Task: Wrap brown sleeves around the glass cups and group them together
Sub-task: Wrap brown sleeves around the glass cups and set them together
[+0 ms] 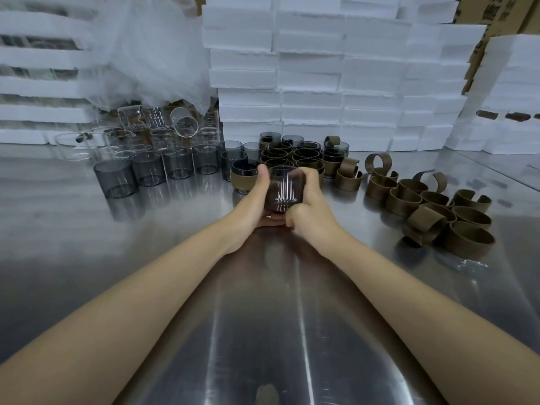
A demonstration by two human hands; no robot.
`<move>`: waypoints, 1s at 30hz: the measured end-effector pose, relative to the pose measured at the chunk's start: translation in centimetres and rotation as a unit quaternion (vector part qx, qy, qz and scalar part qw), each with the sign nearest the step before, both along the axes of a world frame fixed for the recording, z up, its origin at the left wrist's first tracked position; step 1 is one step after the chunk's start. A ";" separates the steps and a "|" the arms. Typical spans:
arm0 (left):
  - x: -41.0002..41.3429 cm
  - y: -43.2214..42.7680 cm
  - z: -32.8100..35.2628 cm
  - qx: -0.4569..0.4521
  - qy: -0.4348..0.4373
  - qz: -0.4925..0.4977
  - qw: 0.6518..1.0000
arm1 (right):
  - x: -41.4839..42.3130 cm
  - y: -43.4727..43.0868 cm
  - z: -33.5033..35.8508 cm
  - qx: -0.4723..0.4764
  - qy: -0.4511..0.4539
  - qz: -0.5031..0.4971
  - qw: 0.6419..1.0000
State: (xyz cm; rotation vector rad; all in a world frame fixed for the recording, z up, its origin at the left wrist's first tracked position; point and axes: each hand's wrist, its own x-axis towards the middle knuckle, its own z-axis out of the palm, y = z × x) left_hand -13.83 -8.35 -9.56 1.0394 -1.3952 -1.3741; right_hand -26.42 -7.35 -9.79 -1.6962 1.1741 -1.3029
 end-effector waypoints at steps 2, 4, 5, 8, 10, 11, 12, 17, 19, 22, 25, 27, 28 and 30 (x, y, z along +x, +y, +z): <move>-0.2 0.2 -0.2 -0.026 -0.020 -0.034 0.999 | -0.3 -0.4 0.0 -0.003 -0.008 -0.026 1.000; -0.3 0.0 -0.5 -0.059 -0.037 -0.052 0.996 | -0.6 -0.6 0.1 -0.032 0.018 -0.058 0.998; -0.3 0.0 -0.6 -0.068 -0.039 -0.053 0.995 | -0.8 -0.6 0.2 -0.043 0.028 -0.073 0.996; -0.6 -0.2 -1.1 -0.069 -0.038 -0.018 0.997 | -1.3 -0.4 0.2 -0.047 0.034 -0.097 0.994; -0.8 -0.1 -1.2 -0.056 -0.038 0.021 0.997 | -1.4 -0.2 0.7 -0.048 0.020 -0.106 0.993; -0.9 0.0 -1.2 -0.051 -0.036 0.041 0.997 | -1.3 -0.2 0.9 -0.036 -0.018 -0.100 0.994; -0.9 0.0 -1.1 -0.051 -0.035 0.062 0.996 | -1.0 -0.1 1.2 -0.007 -0.085 -0.079 0.993; -1.3 1.0 -1.2 -0.140 -0.175 0.104 0.969 | 1.2 0.7 1.0 0.155 -0.280 -0.010 0.947; -1.7 1.5 -1.5 -0.194 -0.211 0.081 0.955 | 1.2 0.7 0.8 0.164 -0.314 -0.049 0.934; -2.0 1.8 -1.3 -0.234 -0.219 0.049 0.946 | 0.4 0.5 0.8 0.162 -0.349 -0.061 0.921; -1.5 2.1 -1.0 -0.260 -0.199 0.022 0.945 | -0.4 0.4 1.2 0.175 -0.327 -0.033 0.928; -1.4 2.2 -1.0 -0.251 -0.155 -0.010 0.956 | -0.8 0.2 1.7 0.202 -0.301 0.013 0.932; -1.6 2.4 -0.9 -0.221 -0.105 -0.027 0.969 | -1.1 0.1 1.7 0.213 -0.301 0.049 0.928; -2.4 2.4 -0.6 -0.108 0.032 -0.036 0.993 | -1.5 -0.3 1.5 0.219 -0.306 0.085 0.923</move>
